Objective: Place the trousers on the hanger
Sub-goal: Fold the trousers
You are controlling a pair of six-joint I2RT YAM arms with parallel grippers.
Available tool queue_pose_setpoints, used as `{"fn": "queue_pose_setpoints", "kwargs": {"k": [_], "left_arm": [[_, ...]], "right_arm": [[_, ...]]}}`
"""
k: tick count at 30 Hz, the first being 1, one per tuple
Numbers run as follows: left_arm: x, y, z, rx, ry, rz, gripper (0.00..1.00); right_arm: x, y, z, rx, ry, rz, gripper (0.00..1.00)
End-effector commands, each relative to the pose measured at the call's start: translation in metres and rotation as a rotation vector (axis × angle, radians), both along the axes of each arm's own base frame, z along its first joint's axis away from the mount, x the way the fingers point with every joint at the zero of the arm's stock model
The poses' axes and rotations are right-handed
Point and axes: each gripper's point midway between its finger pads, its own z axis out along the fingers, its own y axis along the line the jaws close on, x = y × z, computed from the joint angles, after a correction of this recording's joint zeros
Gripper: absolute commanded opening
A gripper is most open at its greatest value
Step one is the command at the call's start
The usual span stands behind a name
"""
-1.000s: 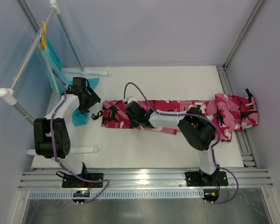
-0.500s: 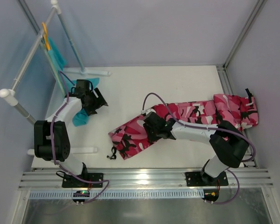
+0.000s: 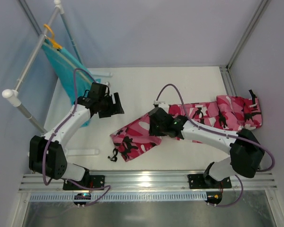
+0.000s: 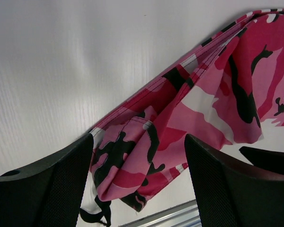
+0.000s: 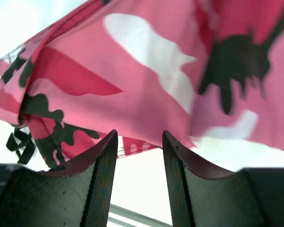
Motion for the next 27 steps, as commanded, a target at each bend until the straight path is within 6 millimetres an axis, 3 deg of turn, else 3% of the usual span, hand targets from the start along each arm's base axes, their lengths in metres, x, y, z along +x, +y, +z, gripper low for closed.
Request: {"fn": "queue_pose_setpoints", "kwargs": {"k": [1, 2, 3, 5, 8, 9, 10, 11, 12, 14, 15, 16, 18, 19, 22, 23, 25, 26, 27], "left_arm": [[-0.013, 0.009, 0.010, 0.030, -0.025, -0.011, 0.78], [-0.016, 0.011, 0.010, 0.034, -0.024, -0.006, 0.78], [-0.017, 0.012, 0.011, 0.035, -0.029, -0.004, 0.77], [-0.020, 0.011, 0.021, 0.019, -0.059, -0.007, 0.78], [-0.023, 0.005, 0.034, -0.024, -0.087, -0.022, 0.77], [-0.023, 0.003, 0.038, -0.041, -0.097, -0.023, 0.78], [-0.024, 0.000, 0.043, -0.063, -0.103, -0.021, 0.78], [-0.023, -0.001, 0.046, -0.074, -0.110, -0.020, 0.78], [-0.022, -0.003, 0.050, -0.084, -0.120, -0.017, 0.78], [-0.021, -0.006, 0.056, -0.106, -0.126, -0.009, 0.78], [-0.021, -0.007, 0.059, -0.117, -0.131, -0.001, 0.78], [-0.020, -0.010, 0.061, -0.135, -0.143, 0.002, 0.78], [-0.021, -0.017, 0.068, -0.187, -0.157, 0.010, 0.78], [-0.021, -0.020, 0.069, -0.203, -0.159, 0.009, 0.78], [-0.021, -0.026, 0.070, -0.234, -0.162, 0.007, 0.78], [-0.020, -0.028, 0.069, -0.244, -0.162, 0.012, 0.78], [-0.021, -0.035, 0.067, -0.261, -0.156, -0.008, 0.78], [-0.019, -0.037, 0.066, -0.267, -0.163, -0.010, 0.78], [-0.018, -0.041, 0.063, -0.273, -0.156, -0.014, 0.78]], "right_arm": [[0.005, -0.046, 0.008, 0.024, -0.031, -0.269, 0.46], [0.006, -0.065, -0.002, 0.002, -0.025, -0.316, 0.46], [0.010, -0.075, 0.006, 0.028, -0.042, -0.353, 0.46], [0.018, -0.112, -0.003, 0.004, -0.042, -0.460, 0.46], [0.033, -0.152, -0.004, 0.008, -0.063, -0.582, 0.47], [0.043, -0.185, -0.004, -0.029, -0.081, -0.692, 0.48], [0.048, -0.200, -0.004, -0.060, -0.086, -0.744, 0.51], [0.058, -0.216, 0.008, -0.073, -0.112, -0.800, 0.53], [0.066, -0.246, 0.014, -0.110, -0.127, -0.895, 0.56], [0.078, -0.279, 0.034, -0.164, -0.157, -0.982, 0.72], [0.081, -0.296, 0.039, -0.191, -0.168, -1.024, 0.75], [0.086, -0.325, 0.045, -0.198, -0.180, -1.106, 0.77], [0.098, -0.352, 0.053, -0.217, -0.190, -1.180, 0.79], [0.097, -0.380, 0.054, -0.232, -0.184, -1.266, 0.79], [0.116, -0.411, 0.054, -0.298, -0.162, -1.340, 0.82], [0.132, -0.427, 0.050, -0.318, -0.137, -1.363, 0.83], [0.141, -0.438, 0.040, -0.334, -0.072, -1.375, 0.83], [0.155, -0.451, 0.046, -0.320, -0.078, -1.400, 0.83], [0.158, -0.456, 0.024, -0.345, -0.004, -1.400, 0.83]]}}
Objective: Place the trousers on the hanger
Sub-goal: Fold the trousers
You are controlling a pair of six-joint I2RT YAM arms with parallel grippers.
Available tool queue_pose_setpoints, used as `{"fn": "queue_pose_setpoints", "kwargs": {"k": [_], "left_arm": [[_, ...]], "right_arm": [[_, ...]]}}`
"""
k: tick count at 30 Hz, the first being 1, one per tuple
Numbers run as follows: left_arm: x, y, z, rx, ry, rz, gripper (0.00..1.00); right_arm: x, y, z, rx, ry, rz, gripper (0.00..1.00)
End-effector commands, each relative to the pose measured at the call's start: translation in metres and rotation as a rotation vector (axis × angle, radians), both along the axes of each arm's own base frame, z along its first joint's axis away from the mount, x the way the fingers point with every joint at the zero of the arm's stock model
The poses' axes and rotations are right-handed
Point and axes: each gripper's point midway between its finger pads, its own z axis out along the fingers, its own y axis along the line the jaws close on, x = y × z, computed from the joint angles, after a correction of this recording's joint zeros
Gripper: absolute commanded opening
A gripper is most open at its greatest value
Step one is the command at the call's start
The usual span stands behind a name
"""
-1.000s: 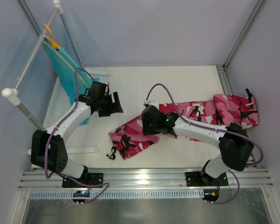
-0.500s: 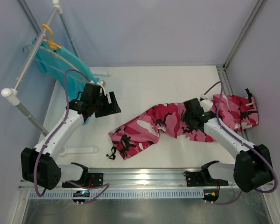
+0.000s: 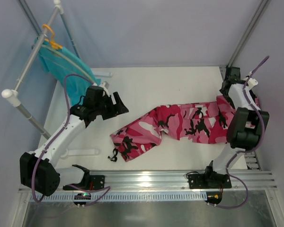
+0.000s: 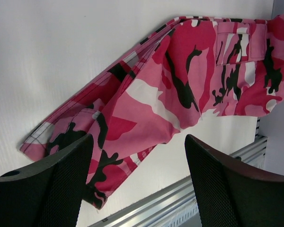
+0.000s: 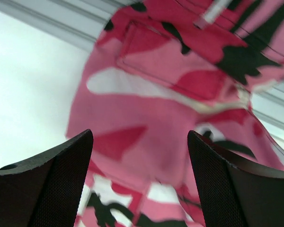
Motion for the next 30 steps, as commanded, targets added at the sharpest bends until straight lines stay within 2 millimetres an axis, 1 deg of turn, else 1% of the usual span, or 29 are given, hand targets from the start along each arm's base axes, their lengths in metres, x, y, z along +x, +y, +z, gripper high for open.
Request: {"fn": "queue_pose_setpoints", "kwargs": {"k": [1, 2, 3, 4, 5, 6, 7, 8, 9, 10, 11, 12, 13, 14, 16, 17, 18, 19, 21, 22, 23, 27, 29, 30], "left_arm": [[0.006, -0.022, 0.010, -0.072, -0.042, -0.039, 0.79], [0.008, -0.025, 0.008, -0.073, -0.045, -0.042, 0.79], [0.010, -0.028, 0.009, -0.073, -0.048, -0.045, 0.78], [0.012, -0.033, 0.001, -0.064, -0.028, -0.051, 0.78], [0.015, -0.036, 0.001, -0.071, -0.030, -0.056, 0.78], [0.018, -0.041, 0.003, -0.076, -0.034, -0.062, 0.78], [0.018, -0.047, -0.003, -0.071, -0.018, -0.074, 0.78], [0.019, -0.050, -0.004, -0.065, -0.017, -0.084, 0.78], [0.019, -0.055, -0.006, -0.058, -0.012, -0.096, 0.78], [0.021, -0.058, -0.005, -0.052, -0.016, -0.099, 0.78], [0.023, -0.060, -0.011, -0.038, -0.008, -0.105, 0.78], [0.022, -0.063, -0.013, -0.033, -0.004, -0.112, 0.78], [0.024, -0.065, -0.012, -0.031, -0.006, -0.115, 0.78], [0.026, -0.067, -0.018, -0.025, 0.004, -0.118, 0.78], [0.027, -0.070, -0.022, -0.023, 0.012, -0.124, 0.78], [0.028, -0.071, -0.024, -0.023, 0.017, -0.124, 0.78], [0.028, -0.073, -0.029, -0.021, 0.028, -0.128, 0.78], [0.029, -0.075, -0.029, -0.023, 0.030, -0.131, 0.78], [0.031, -0.078, -0.030, -0.025, 0.030, -0.133, 0.77], [0.032, -0.079, -0.030, -0.025, 0.029, -0.132, 0.77], [0.032, -0.081, -0.030, -0.028, 0.029, -0.134, 0.77], [0.036, -0.086, -0.026, -0.034, 0.020, -0.145, 0.77], [0.035, -0.085, -0.025, -0.027, 0.015, -0.146, 0.77], [0.034, -0.084, -0.026, -0.021, 0.017, -0.146, 0.77]], "right_arm": [[0.017, -0.025, -0.020, 0.013, 0.094, -0.038, 0.83], [0.033, -0.028, -0.014, 0.036, 0.057, -0.028, 0.83], [0.041, -0.031, -0.018, 0.041, 0.062, -0.021, 0.83], [0.047, -0.031, -0.039, 0.057, 0.104, -0.029, 0.83], [0.062, -0.036, -0.027, 0.053, 0.066, -0.036, 0.83], [0.065, -0.037, -0.034, 0.062, 0.091, -0.043, 0.83], [0.070, -0.039, -0.049, 0.073, 0.109, -0.070, 0.83], [0.084, -0.045, -0.042, 0.061, 0.082, -0.079, 0.83], [0.082, -0.049, -0.045, 0.053, 0.109, -0.105, 0.83], [0.085, -0.053, -0.045, 0.046, 0.114, -0.128, 0.83], [0.096, -0.059, -0.051, 0.046, 0.105, -0.159, 0.83], [0.094, -0.061, -0.054, 0.050, 0.121, -0.177, 0.83], [0.097, -0.064, -0.059, 0.051, 0.122, -0.187, 0.83], [0.102, -0.067, -0.065, 0.046, 0.123, -0.192, 0.84], [0.105, -0.070, -0.072, 0.061, 0.126, -0.192, 0.86], [0.108, -0.073, -0.067, 0.053, 0.116, -0.195, 0.86], [0.109, -0.075, -0.067, 0.046, 0.121, -0.181, 0.86], [0.108, -0.075, -0.067, 0.053, 0.128, -0.169, 0.86], [0.093, -0.077, -0.066, 0.057, 0.164, -0.192, 0.86], [0.090, -0.077, -0.067, 0.059, 0.172, -0.190, 0.86], [0.080, -0.076, -0.076, 0.063, 0.207, -0.192, 0.86], [0.078, -0.076, -0.083, 0.074, 0.222, -0.154, 0.84], [0.081, -0.078, -0.087, 0.079, 0.243, -0.106, 0.83], [0.080, -0.078, -0.091, 0.115, 0.244, -0.101, 0.81]]}}
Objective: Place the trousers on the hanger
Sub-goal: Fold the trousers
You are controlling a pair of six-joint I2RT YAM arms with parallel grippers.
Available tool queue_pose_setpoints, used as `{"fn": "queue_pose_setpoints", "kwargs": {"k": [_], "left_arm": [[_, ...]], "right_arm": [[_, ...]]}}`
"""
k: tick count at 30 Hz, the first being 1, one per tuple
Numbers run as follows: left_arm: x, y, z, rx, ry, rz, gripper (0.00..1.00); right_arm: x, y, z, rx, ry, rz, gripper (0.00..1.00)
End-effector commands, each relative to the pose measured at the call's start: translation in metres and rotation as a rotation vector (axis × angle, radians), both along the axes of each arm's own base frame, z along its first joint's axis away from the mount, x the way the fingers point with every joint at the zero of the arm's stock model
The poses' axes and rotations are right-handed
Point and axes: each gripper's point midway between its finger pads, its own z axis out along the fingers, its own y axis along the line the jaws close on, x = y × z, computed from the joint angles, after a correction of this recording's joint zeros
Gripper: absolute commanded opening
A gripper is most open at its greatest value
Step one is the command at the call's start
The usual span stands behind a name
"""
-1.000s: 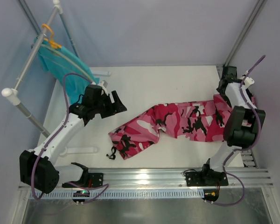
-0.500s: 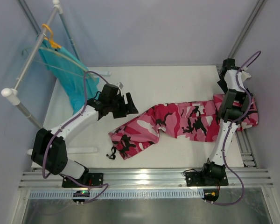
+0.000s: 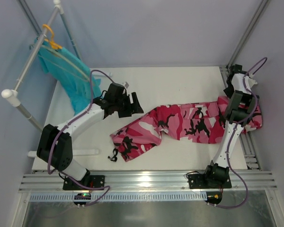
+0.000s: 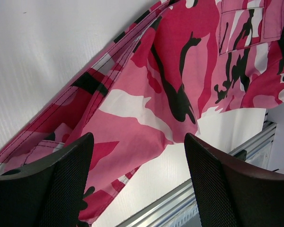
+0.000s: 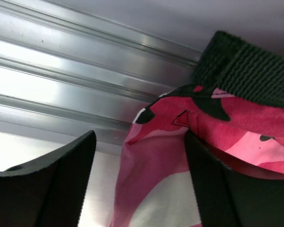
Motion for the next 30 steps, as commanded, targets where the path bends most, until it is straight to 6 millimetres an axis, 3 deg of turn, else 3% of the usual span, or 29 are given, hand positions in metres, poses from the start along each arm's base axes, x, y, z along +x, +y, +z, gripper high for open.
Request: {"fn": "queue_pose_setpoints", "kwargs": {"k": [1, 3, 5, 8, 10, 13, 17, 18, 24, 25, 28, 29, 30], "left_arm": [[0.011, -0.007, 0.024, -0.027, -0.084, -0.012, 0.77], [0.011, -0.005, 0.024, -0.026, -0.089, -0.006, 0.77], [0.012, -0.006, 0.026, -0.031, -0.093, -0.002, 0.77], [0.016, -0.002, 0.028, -0.012, -0.105, 0.019, 0.77], [0.018, 0.006, 0.025, 0.023, -0.108, 0.052, 0.77], [0.017, 0.021, 0.020, 0.090, -0.106, 0.097, 0.77], [0.017, 0.024, 0.023, 0.105, -0.118, 0.102, 0.77], [0.017, 0.025, 0.023, 0.108, -0.116, 0.105, 0.77], [0.019, 0.031, 0.023, 0.130, -0.129, 0.122, 0.77], [0.020, 0.031, 0.020, 0.137, -0.127, 0.122, 0.77], [0.022, 0.033, 0.016, 0.164, -0.120, 0.125, 0.77], [0.022, 0.033, 0.013, 0.172, -0.111, 0.121, 0.77], [0.022, 0.034, 0.010, 0.181, -0.105, 0.118, 0.77]], "right_arm": [[-0.002, -0.003, 0.007, 0.045, 0.005, 0.037, 0.76], [0.001, -0.003, 0.008, 0.063, -0.009, 0.043, 0.33], [0.007, -0.003, 0.013, 0.054, -0.035, 0.068, 0.04], [0.023, 0.010, 0.032, 0.030, -0.080, 0.172, 0.04], [0.046, 0.021, 0.050, -0.003, -0.154, 0.257, 0.04], [0.079, 0.059, 0.086, -0.077, -0.234, 0.407, 0.04], [0.121, 0.095, 0.112, -0.093, -0.363, 0.548, 0.04], [0.130, 0.106, 0.107, -0.090, -0.371, 0.578, 0.04], [0.190, 0.155, 0.126, -0.086, -0.567, 0.742, 0.04], [0.198, 0.161, 0.110, -0.065, -0.569, 0.760, 0.04], [0.225, 0.174, 0.129, -0.068, -0.681, 0.803, 0.04], [0.230, 0.175, 0.117, -0.065, -0.676, 0.811, 0.04], [0.234, 0.174, 0.122, -0.080, -0.693, 0.825, 0.06]]}}
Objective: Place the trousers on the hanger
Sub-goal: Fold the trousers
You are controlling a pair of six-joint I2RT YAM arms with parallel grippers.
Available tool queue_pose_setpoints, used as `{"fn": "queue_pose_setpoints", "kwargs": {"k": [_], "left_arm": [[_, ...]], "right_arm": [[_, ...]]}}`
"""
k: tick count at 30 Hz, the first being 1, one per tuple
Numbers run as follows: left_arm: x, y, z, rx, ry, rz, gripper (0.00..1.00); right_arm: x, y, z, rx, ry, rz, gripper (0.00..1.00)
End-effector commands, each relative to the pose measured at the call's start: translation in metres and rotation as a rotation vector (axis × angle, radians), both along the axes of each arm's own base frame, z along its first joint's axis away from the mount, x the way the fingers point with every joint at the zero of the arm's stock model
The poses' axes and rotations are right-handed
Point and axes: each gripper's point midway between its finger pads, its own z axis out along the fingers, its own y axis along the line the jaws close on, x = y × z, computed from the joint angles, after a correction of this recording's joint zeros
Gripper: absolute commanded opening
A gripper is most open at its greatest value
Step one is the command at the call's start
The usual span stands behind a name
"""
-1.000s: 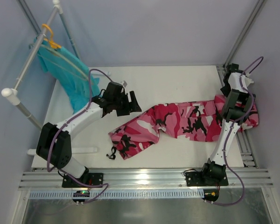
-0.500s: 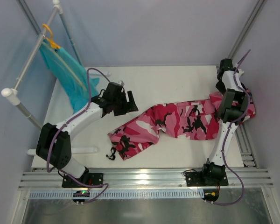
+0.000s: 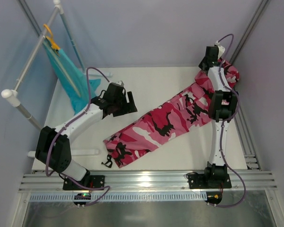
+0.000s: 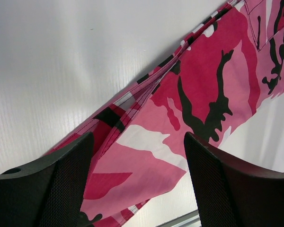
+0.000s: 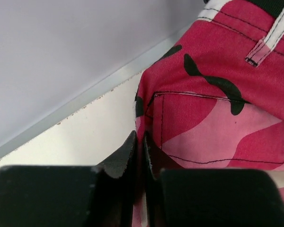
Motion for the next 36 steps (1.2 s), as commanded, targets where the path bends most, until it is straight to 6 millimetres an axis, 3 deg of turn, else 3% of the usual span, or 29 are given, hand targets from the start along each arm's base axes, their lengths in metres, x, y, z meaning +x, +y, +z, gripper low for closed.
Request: {"fn": "queue_pose_setpoints", "kwargs": {"k": [1, 2, 3, 5, 6, 7, 8, 9, 10, 12, 13, 14, 15, 16, 17, 18, 19, 21, 22, 23, 24, 25, 29, 33, 36], "left_arm": [[0.008, 0.000, 0.012, 0.030, -0.038, -0.009, 0.77], [0.010, 0.005, 0.007, 0.060, -0.041, 0.005, 0.77], [0.010, 0.007, 0.006, 0.069, -0.041, 0.006, 0.77], [0.010, 0.007, 0.004, 0.078, -0.038, -0.006, 0.77], [0.009, 0.005, 0.002, 0.074, -0.026, -0.019, 0.77], [0.009, 0.004, 0.002, 0.074, -0.019, -0.024, 0.77], [0.006, -0.003, 0.003, 0.050, -0.012, -0.051, 0.77], [0.003, -0.006, 0.005, 0.036, -0.011, -0.075, 0.77], [0.002, -0.008, 0.006, 0.034, -0.011, -0.089, 0.77], [-0.002, -0.004, 0.006, 0.058, 0.005, -0.096, 0.78], [-0.003, 0.000, 0.008, 0.072, 0.001, -0.090, 0.78], [-0.006, 0.003, 0.008, 0.079, 0.002, -0.089, 0.77], [-0.011, 0.007, 0.008, 0.091, 0.011, -0.088, 0.77], [-0.015, 0.013, 0.012, 0.103, -0.002, -0.082, 0.77], [-0.017, 0.016, 0.014, 0.107, -0.004, -0.082, 0.77], [-0.020, 0.018, 0.015, 0.113, -0.011, -0.089, 0.77], [-0.027, 0.023, 0.017, 0.131, -0.012, -0.107, 0.78], [-0.033, 0.031, 0.016, 0.174, -0.004, -0.120, 0.78], [-0.038, 0.037, 0.014, 0.205, 0.009, -0.131, 0.77], [-0.043, 0.040, 0.016, 0.211, 0.006, -0.138, 0.77], [-0.046, 0.040, 0.016, 0.208, 0.011, -0.150, 0.77], [-0.050, 0.040, 0.015, 0.208, 0.021, -0.160, 0.77], [-0.075, 0.043, -0.003, 0.220, 0.096, -0.208, 0.77], [-0.081, 0.070, -0.035, 0.341, 0.143, -0.142, 0.77], [-0.082, 0.068, -0.053, 0.351, 0.178, -0.158, 0.74]], "right_arm": [[0.033, 0.010, 0.030, -0.007, -0.156, 0.087, 0.13], [0.033, 0.009, 0.039, -0.034, -0.167, 0.103, 0.19], [0.032, 0.008, 0.044, -0.045, -0.168, 0.108, 0.34], [0.025, 0.009, 0.059, -0.061, -0.167, 0.124, 0.46], [0.015, 0.011, 0.084, -0.065, -0.179, 0.138, 0.56], [0.009, 0.015, 0.093, -0.054, -0.177, 0.155, 0.62], [-0.002, 0.026, 0.082, -0.020, -0.132, 0.204, 0.66], [-0.016, 0.036, 0.116, 0.004, -0.173, 0.233, 0.70], [-0.029, 0.047, 0.102, 0.040, -0.123, 0.269, 0.75], [-0.057, 0.068, 0.106, 0.081, -0.066, 0.289, 0.77], [-0.076, 0.078, 0.136, 0.094, -0.103, 0.310, 0.78], [-0.097, 0.087, 0.110, 0.131, -0.018, 0.315, 0.78], [-0.112, 0.098, 0.108, 0.163, 0.007, 0.319, 0.78], [-0.135, 0.123, 0.134, 0.221, -0.030, 0.345, 0.78], [-0.159, 0.139, 0.099, 0.264, 0.052, 0.360, 0.77], [-0.176, 0.149, 0.095, 0.278, 0.071, 0.360, 0.76], [-0.210, 0.172, 0.080, 0.305, 0.125, 0.367, 0.76], [-0.236, 0.181, 0.066, 0.293, 0.153, 0.330, 0.75], [-0.262, 0.192, 0.038, 0.288, 0.224, 0.314, 0.74], [-0.274, 0.199, 0.043, 0.331, 0.206, 0.291, 0.72], [-0.286, 0.206, 0.034, 0.342, 0.233, 0.286, 0.72], [-0.306, 0.213, 0.014, 0.339, 0.286, 0.277, 0.72], [-0.338, 0.241, -0.017, 0.354, 0.340, 0.335, 0.70], [-0.352, 0.247, -0.030, 0.288, 0.356, 0.373, 0.66], [-0.366, 0.235, -0.049, 0.268, 0.398, 0.317, 0.64]]}}
